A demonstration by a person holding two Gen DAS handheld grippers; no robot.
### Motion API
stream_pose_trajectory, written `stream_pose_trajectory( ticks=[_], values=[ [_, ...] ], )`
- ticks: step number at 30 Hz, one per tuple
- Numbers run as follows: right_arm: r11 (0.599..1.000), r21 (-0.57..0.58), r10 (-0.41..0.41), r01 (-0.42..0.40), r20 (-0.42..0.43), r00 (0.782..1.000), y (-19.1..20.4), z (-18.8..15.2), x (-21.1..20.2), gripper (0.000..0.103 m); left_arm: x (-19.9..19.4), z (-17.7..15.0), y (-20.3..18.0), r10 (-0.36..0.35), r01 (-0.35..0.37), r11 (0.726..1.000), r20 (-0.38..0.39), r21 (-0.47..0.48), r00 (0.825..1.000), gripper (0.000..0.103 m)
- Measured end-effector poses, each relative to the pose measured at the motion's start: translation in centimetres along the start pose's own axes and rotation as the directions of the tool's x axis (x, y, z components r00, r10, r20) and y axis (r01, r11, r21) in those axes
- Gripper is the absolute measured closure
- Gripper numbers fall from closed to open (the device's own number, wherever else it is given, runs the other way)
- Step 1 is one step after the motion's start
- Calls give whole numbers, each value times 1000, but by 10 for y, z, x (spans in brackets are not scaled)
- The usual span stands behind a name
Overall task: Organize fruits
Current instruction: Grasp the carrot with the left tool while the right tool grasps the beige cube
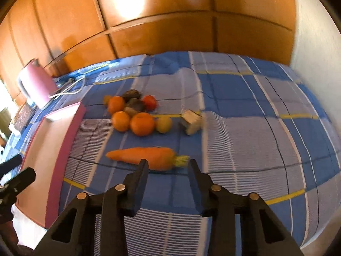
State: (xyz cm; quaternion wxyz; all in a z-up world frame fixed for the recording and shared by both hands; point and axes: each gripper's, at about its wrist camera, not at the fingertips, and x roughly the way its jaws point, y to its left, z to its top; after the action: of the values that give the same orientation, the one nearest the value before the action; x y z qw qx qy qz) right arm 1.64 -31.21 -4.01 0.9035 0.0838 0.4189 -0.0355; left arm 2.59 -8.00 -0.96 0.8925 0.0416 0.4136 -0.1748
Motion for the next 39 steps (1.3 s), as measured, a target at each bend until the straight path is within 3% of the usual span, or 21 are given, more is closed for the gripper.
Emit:
stream_pose_trajectory(
  ticks=[6,15,22,26,31,33,35,39],
  values=[
    [998,50,-27,27,7,1000,-19,4,-2,66,29,11,-36,-114,123,982,-67,142,991,34],
    [994,105,-23,23,-5,1000,-40,6,-1,66,56,27,-81,-174,196,930,-97,312,980,33],
    [991,131,-22,23,-6,1000,-51,10,-1,66,86,33,-115,-186,231,865,-145,444,972,29],
    [990,136,-17,19,-11,1000,-54,12,2,66,101,36,-129,-183,240,844,-163,480,970,27],
    [990,143,-10,12,-14,1000,-59,16,5,66,120,37,-140,-204,273,833,-192,482,960,28],
    [990,143,-4,7,-15,1000,-60,18,6,66,127,35,-142,-211,292,835,-219,466,953,36],
    [990,141,1,1,-15,1000,-60,21,8,66,126,34,-139,-212,280,843,-194,459,958,45],
    [990,132,50,-46,-23,998,-59,29,15,66,121,34,-124,-239,296,875,-190,384,952,51]
  ],
)
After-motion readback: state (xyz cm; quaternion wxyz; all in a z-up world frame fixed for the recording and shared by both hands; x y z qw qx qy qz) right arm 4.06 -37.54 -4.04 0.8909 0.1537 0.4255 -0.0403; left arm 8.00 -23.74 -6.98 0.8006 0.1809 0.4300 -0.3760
